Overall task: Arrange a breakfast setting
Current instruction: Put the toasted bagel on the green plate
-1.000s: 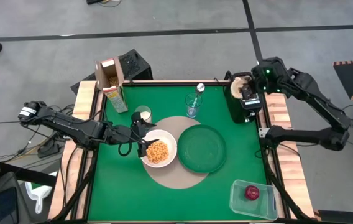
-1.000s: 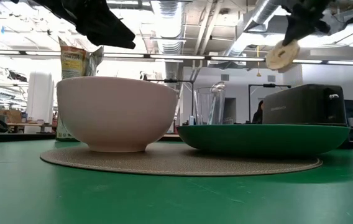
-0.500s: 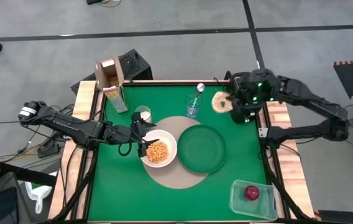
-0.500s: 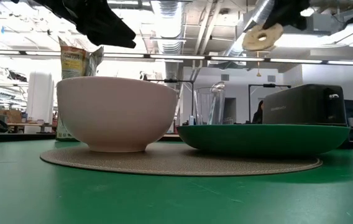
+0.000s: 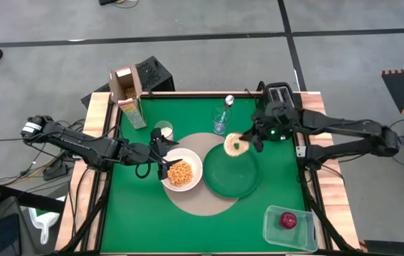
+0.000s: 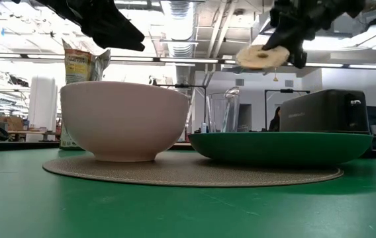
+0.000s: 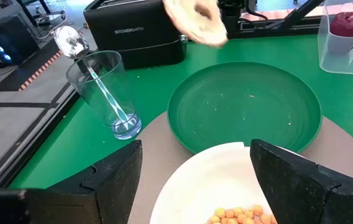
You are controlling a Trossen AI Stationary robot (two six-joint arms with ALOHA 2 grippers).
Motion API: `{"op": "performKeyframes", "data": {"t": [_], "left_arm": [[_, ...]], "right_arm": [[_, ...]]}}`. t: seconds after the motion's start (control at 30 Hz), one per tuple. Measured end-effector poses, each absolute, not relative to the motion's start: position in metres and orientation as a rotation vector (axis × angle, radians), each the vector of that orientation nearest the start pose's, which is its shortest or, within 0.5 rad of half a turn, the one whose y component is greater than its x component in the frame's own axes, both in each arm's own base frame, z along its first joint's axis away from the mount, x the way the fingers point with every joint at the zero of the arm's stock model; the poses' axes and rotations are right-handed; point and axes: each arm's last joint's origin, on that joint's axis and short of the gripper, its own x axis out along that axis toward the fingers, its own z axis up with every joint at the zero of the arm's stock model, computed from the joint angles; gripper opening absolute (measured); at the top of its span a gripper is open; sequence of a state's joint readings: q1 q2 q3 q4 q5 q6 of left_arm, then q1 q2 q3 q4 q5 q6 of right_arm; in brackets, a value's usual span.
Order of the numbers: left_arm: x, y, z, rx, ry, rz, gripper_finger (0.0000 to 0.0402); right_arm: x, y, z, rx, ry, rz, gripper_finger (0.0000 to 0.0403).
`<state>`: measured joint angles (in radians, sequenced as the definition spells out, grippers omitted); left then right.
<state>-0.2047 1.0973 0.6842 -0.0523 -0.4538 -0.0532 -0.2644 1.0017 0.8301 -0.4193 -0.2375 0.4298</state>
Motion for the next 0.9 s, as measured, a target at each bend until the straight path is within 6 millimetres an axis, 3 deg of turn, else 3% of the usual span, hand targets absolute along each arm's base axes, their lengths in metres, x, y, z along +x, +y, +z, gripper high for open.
{"op": "performKeyframes", "data": {"t": [0.47,0.73,0.9], "left_arm": [[0.23,-0.035,0.254,0.096,0.428,0.255,0.0286],[0.23,-0.035,0.254,0.096,0.427,0.253,0.0286],[0.23,-0.035,0.254,0.096,0.428,0.252,0.0286]], "right_arm": [[0.24,-0.026,0.235,0.561,0.762,-0.069,0.0087],[0.26,-0.029,0.213,0.58,0.806,0.016,0.0087],[0.263,-0.035,0.196,0.614,0.815,0.045,0.0087]]}}
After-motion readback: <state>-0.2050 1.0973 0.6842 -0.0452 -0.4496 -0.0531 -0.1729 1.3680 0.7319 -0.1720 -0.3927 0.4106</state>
